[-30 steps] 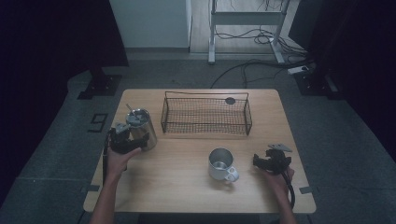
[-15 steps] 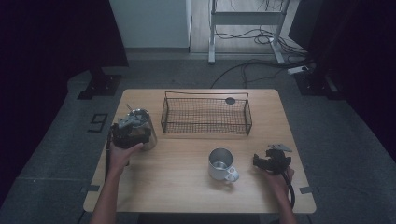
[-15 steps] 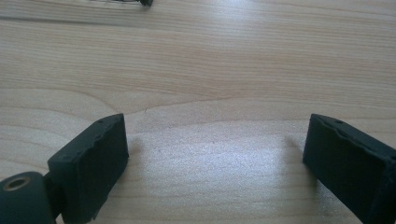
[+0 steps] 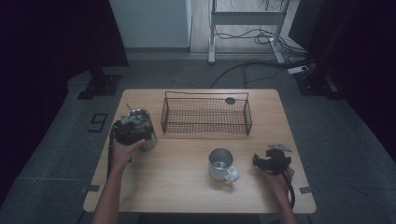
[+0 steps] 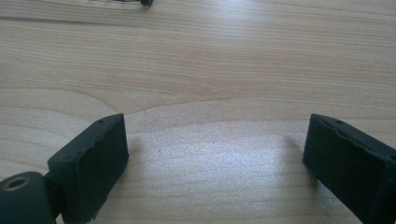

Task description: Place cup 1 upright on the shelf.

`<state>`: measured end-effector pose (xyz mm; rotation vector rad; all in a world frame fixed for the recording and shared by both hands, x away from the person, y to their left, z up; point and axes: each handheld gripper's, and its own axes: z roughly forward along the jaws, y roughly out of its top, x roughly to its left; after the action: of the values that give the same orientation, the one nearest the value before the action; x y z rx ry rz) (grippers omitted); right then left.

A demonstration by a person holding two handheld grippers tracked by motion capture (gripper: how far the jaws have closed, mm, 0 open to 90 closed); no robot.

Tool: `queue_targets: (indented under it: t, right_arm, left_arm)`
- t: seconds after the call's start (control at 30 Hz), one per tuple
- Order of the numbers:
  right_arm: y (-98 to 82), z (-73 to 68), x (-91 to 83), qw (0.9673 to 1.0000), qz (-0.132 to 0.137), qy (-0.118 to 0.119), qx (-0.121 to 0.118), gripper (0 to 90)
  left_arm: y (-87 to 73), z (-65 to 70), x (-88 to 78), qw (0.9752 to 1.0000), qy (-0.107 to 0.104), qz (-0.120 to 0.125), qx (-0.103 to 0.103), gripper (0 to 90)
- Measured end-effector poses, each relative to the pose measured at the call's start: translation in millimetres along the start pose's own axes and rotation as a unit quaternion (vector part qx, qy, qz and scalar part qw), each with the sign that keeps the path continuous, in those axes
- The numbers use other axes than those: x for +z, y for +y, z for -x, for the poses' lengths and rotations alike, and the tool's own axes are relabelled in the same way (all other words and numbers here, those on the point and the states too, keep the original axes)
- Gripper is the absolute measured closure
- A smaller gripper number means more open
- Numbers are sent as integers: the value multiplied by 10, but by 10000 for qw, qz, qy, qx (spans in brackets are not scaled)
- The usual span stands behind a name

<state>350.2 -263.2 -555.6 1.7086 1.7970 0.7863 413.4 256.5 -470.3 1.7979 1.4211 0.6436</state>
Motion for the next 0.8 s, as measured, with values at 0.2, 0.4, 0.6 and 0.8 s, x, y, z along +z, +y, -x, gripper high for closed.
queue_targets:
  t: [0.2, 0.4, 0.6, 0.8]
  right_arm:
    - [0, 0, 0, 10000, 0, -1, 0, 63]
    - [0, 0, 0, 10000, 1, -1, -1, 63]
    - [0, 0, 0, 10000, 1, 1, -2, 64]
    - [0, 0, 0, 10000, 2, 2, -2, 64]
  left_arm:
    - [8, 17, 33, 10000, 84, -26, 47, 23]
    - [10, 28, 48, 9999, 111, -20, 32, 29]
    - [13, 26, 45, 9999, 91, -27, 100, 36]
    - [17, 33, 38, 9998, 92, -25, 175, 40]
